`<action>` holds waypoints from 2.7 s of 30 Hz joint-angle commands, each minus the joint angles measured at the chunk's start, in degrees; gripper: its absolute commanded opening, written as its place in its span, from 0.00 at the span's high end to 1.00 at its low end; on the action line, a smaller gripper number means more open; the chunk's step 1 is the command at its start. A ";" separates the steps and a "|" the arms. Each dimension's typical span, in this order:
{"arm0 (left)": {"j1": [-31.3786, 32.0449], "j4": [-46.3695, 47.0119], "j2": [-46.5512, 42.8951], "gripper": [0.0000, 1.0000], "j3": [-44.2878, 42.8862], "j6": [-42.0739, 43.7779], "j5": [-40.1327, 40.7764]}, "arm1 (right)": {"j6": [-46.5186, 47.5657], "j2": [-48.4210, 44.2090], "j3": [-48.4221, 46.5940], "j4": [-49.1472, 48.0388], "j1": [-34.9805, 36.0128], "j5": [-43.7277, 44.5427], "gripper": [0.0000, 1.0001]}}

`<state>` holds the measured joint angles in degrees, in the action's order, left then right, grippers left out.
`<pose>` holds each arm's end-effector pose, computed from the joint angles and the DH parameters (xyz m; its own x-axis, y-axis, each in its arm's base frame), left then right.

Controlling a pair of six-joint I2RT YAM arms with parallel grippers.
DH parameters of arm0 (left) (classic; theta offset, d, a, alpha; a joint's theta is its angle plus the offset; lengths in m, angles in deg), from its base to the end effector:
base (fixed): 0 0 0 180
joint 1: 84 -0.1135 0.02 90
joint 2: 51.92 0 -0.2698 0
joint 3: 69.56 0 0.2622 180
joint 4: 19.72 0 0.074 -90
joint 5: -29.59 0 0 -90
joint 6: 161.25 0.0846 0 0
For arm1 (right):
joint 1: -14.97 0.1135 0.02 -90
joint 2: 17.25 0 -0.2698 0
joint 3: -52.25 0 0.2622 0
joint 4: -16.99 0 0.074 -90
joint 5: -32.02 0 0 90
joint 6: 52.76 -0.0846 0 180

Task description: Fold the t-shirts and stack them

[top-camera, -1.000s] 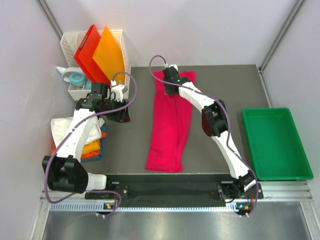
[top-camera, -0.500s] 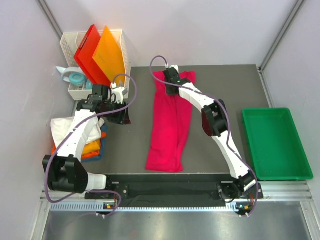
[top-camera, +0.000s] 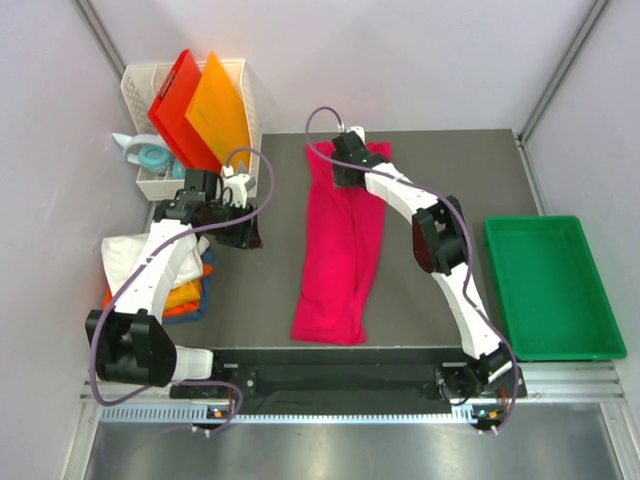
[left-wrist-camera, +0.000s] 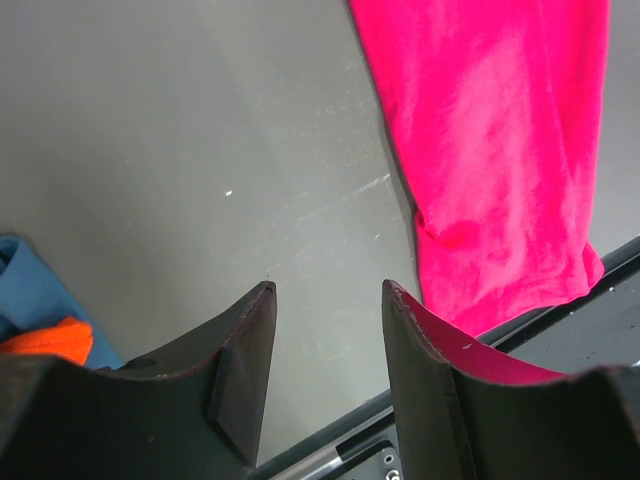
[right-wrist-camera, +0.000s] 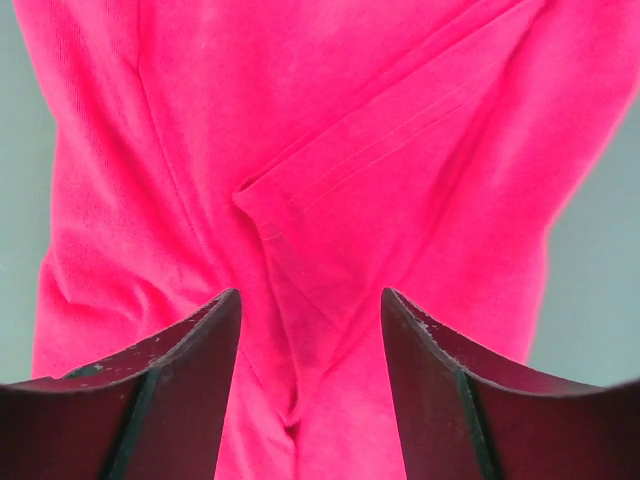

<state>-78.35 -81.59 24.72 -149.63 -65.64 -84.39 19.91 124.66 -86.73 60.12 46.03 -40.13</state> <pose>0.2937 -0.0636 0.2628 -0.8144 0.1703 -0.5547 0.3831 0.8759 -0.2935 0.5286 0.2881 0.1553 -0.6808 -0.0791 -0.7282 -0.1111 0.9938 -0.0040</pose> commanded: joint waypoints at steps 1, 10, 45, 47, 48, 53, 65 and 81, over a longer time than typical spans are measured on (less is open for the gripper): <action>-0.29 4.87 -0.97 0.49 -2.06 -0.60 -2.73 | 4.21 -6.37 -2.57 1.12 -0.66 3.86 0.43; -0.29 9.54 4.02 0.49 -3.19 -0.95 0.08 | 3.00 -16.02 11.19 -6.69 -2.77 4.92 0.47; -0.20 8.92 6.77 0.51 1.55 -0.86 -5.54 | 6.34 0.03 -3.88 -4.16 1.28 -0.62 0.61; -0.20 9.09 6.50 0.51 1.90 -1.12 -5.54 | 6.34 0.39 -3.97 -4.25 1.19 -0.71 0.61; -0.11 9.09 6.42 0.51 1.99 -1.21 -5.54 | 6.34 0.65 -3.89 -4.16 1.01 -0.71 0.61; -0.11 9.36 6.24 0.51 2.34 -1.39 -5.19 | 6.42 1.79 -3.45 -3.98 0.83 -1.06 0.60; -0.20 9.79 7.56 0.51 2.16 -1.83 -5.63 | 5.46 1.71 -3.01 -4.68 0.40 -0.01 0.81; -0.11 10.41 7.12 0.51 3.04 -2.27 -5.72 | 4.31 0.31 -1.69 -4.42 -0.57 1.93 1.00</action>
<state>-78.35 -73.52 32.98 -147.36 -67.26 -88.48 25.01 126.84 -87.82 57.70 45.84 -39.89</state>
